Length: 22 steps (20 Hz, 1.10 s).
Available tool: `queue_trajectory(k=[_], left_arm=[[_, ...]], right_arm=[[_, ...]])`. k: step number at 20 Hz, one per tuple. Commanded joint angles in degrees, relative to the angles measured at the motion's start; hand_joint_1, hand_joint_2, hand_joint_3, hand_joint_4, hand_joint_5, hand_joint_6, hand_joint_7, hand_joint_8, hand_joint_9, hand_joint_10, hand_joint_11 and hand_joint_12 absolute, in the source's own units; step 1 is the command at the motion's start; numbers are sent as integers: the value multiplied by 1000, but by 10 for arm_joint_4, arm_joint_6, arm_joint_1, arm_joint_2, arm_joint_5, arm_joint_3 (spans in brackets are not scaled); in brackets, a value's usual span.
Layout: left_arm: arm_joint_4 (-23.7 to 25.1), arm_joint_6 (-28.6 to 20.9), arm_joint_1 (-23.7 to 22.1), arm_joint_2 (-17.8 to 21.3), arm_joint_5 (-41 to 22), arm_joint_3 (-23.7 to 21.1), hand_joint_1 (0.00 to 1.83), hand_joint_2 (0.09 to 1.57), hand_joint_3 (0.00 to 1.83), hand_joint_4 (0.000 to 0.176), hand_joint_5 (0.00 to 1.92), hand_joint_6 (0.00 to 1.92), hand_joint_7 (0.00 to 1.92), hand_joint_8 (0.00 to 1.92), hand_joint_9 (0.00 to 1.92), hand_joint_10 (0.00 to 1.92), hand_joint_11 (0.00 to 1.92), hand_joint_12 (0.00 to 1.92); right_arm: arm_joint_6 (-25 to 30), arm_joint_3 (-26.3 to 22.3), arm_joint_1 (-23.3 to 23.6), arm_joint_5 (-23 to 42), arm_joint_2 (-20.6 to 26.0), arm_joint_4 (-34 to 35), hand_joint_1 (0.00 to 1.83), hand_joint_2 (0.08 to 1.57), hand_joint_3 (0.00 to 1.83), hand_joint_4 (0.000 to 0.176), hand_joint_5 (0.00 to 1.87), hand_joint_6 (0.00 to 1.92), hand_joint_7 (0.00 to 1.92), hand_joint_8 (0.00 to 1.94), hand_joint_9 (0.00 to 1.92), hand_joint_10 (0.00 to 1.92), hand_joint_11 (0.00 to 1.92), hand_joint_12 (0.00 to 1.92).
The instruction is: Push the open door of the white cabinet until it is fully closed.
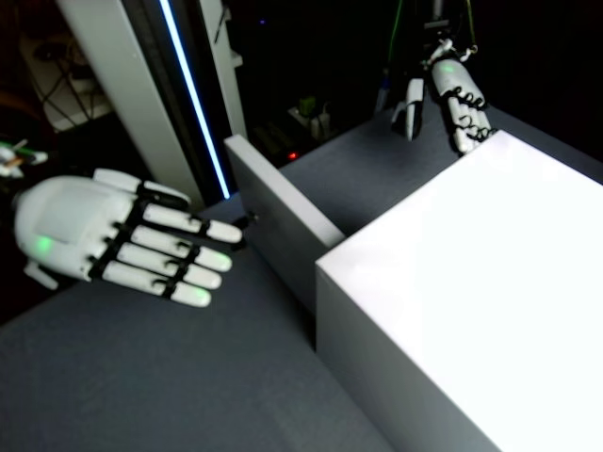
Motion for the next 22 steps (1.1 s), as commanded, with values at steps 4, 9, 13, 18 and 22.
queue_trajectory(k=[4, 9, 13, 18, 22], left_arm=[[-14, -4, -4, 0, -74, 2, 254, 1394, 1, 0, 150, 1, 80, 0, 46, 4, 0, 321], [-18, -4, -3, 0, -75, 3, 238, 1398, 0, 0, 137, 1, 50, 0, 32, 3, 0, 387], [-21, -4, -3, 1, -78, 3, 332, 1399, 0, 0, 130, 3, 37, 2, 27, 4, 0, 357], [-25, -3, -3, 1, -81, 3, 276, 1405, 0, 0, 141, 1, 30, 3, 37, 2, 0, 297], [-29, -2, -1, 2, -85, 3, 269, 1401, 0, 0, 139, 0, 29, 0, 33, 1, 0, 244]], right_arm=[[2, 2, 2, 72, -1, 9, 330, 1344, 3, 0, 222, 78, 154, 4, 0, 478, 0, 1178], [2, 1, 8, 81, 2, -8, 344, 1344, 0, 0, 328, 68, 255, 16, 10, 586, 0, 1300], [2, 1, 30, 81, 1, -36, 326, 1345, 0, 0, 417, 84, 373, 24, 58, 821, 0, 1532], [2, 5, 59, 75, -6, -66, 259, 1344, 0, 0, 435, 182, 456, 31, 104, 910, 0, 1601], [7, 15, 93, 51, -25, -89, 206, 1343, 0, 0, 422, 237, 471, 18, 156, 836, 0, 1553]])
